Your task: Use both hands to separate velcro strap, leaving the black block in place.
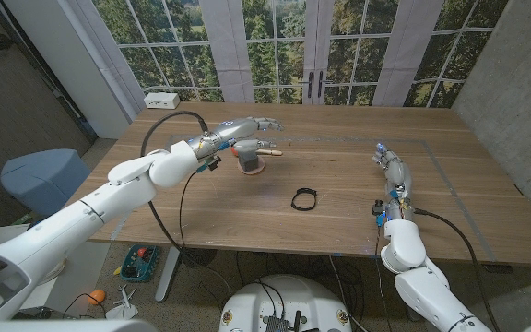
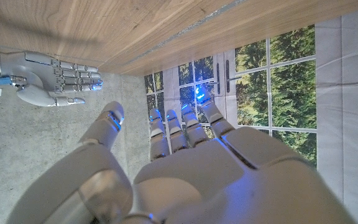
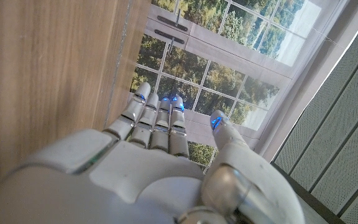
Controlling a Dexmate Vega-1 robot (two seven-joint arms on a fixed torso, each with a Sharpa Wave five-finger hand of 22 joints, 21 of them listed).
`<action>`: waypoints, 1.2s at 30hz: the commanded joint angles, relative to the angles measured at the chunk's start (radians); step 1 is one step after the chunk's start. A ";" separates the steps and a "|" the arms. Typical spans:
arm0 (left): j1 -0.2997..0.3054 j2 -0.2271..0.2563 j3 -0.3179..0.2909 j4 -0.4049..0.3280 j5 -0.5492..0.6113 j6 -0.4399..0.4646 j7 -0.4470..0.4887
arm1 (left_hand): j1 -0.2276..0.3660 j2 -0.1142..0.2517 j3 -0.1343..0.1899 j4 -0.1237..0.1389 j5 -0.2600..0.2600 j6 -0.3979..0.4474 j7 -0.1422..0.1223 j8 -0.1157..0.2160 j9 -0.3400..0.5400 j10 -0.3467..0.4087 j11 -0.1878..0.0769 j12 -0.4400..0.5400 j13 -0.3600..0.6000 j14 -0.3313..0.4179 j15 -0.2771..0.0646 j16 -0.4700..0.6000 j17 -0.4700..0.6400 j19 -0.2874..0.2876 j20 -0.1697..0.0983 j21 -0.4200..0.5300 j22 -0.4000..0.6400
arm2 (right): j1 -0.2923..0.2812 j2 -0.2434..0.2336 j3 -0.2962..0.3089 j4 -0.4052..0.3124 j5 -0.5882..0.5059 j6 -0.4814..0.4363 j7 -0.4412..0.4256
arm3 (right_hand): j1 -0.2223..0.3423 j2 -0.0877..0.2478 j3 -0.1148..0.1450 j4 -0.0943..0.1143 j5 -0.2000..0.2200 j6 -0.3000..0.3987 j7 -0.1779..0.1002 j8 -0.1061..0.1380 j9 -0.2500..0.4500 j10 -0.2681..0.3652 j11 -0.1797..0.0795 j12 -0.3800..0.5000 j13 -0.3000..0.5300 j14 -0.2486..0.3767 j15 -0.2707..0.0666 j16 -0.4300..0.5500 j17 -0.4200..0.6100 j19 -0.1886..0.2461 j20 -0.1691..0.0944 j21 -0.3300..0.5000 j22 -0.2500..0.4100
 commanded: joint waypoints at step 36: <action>-0.080 0.003 0.085 -0.039 0.280 -0.114 -0.161 | 0.082 -0.005 -0.011 -0.009 0.002 0.115 -0.036 0.023 0.004 0.038 -0.027 0.004 0.007 0.009 -0.040 0.001 0.000 0.036 -0.010 -0.014 0.005 | -0.097 0.052 0.036 -0.019 -0.033 0.049 -0.037 | 0.008 -0.005 -0.007 -0.009 0.010 0.032 0.003 0.007 0.008 0.025 -0.001 0.016 0.016 0.029 0.004 0.033 0.025 0.013 0.025 -0.008 0.006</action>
